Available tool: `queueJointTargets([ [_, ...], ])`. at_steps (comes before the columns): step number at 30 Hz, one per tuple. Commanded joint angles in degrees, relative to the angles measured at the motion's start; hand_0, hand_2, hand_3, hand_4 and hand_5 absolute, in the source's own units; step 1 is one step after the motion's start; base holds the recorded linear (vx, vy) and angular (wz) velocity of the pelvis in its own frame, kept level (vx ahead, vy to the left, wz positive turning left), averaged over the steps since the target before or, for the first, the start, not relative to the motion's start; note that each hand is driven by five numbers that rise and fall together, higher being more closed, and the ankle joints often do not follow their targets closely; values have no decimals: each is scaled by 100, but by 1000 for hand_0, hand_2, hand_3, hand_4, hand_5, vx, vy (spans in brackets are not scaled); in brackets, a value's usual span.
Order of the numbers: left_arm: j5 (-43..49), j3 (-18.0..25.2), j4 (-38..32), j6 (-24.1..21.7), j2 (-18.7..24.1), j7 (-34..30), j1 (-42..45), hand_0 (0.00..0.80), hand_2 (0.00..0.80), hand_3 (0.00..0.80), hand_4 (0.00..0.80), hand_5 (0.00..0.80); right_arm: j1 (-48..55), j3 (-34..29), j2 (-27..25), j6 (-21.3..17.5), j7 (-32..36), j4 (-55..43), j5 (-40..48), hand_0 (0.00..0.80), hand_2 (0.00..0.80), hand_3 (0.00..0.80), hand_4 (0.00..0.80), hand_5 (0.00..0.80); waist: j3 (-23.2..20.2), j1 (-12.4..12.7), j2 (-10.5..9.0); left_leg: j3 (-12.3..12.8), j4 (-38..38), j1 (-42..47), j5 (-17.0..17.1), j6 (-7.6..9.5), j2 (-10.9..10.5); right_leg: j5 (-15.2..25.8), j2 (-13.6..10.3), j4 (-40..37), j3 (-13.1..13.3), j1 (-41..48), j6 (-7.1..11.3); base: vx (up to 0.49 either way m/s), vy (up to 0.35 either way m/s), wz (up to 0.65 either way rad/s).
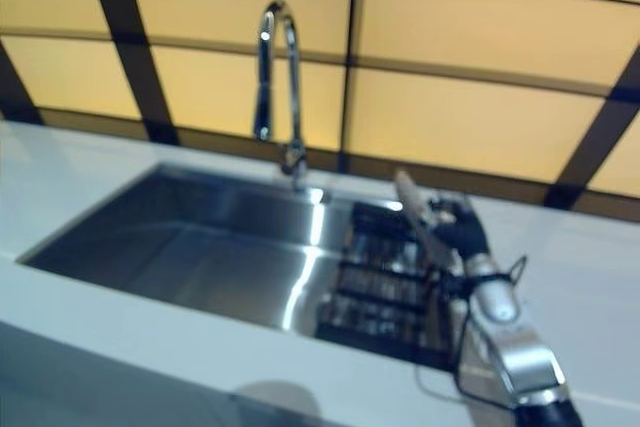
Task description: Take plates into dishwasher
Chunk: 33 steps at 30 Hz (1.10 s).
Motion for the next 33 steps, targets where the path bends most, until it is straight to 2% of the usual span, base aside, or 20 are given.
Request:
queueJointTargets([
  [1, -34, -4, 267, -186, 44, 63, -349, 0, 0, 0, 0, 0, -294, -545, -322, -664, -313, -545, 238, 800, 800, 800, 800, 800, -43, 157, 19, 175, 152, 504, -644, 126, 20, 666, -289, 213, 300, -464, 209, -26, 30, -3],
  [9, -86, 92, 278, -200, 102, 46, -347, 0, 0, 0, 0, 0, -181, -914, -484, -852, -404, -633, 423, 800, 800, 800, 800, 800, -69, 61, -39, 195, 262, 459, -752, 206, -89, 909, -414, 445, 471, -667, 262, -45, 50, -8],
  [20, -275, 195, 312, -199, 153, 111, -486, 0, 0, 0, 0, 0, -96, -1182, -719, -942, -575, -516, 666, 800, 800, 800, 800, 800, -50, -159, -136, 302, 306, 469, -880, 325, -237, 1434, -516, 802, 879, -1112, 352, -88, 70, -15],
  [33, -622, 384, 408, 175, 274, 237, -787, 0, 0, 0, 0, 0, -545, -965, -948, -882, -714, -134, 881, 800, 800, 800, 800, 800, -90, -265, -133, 537, 289, 595, -932, 398, -298, 1589, -554, 812, 887, -1281, 336, -93, 44, -14],
])
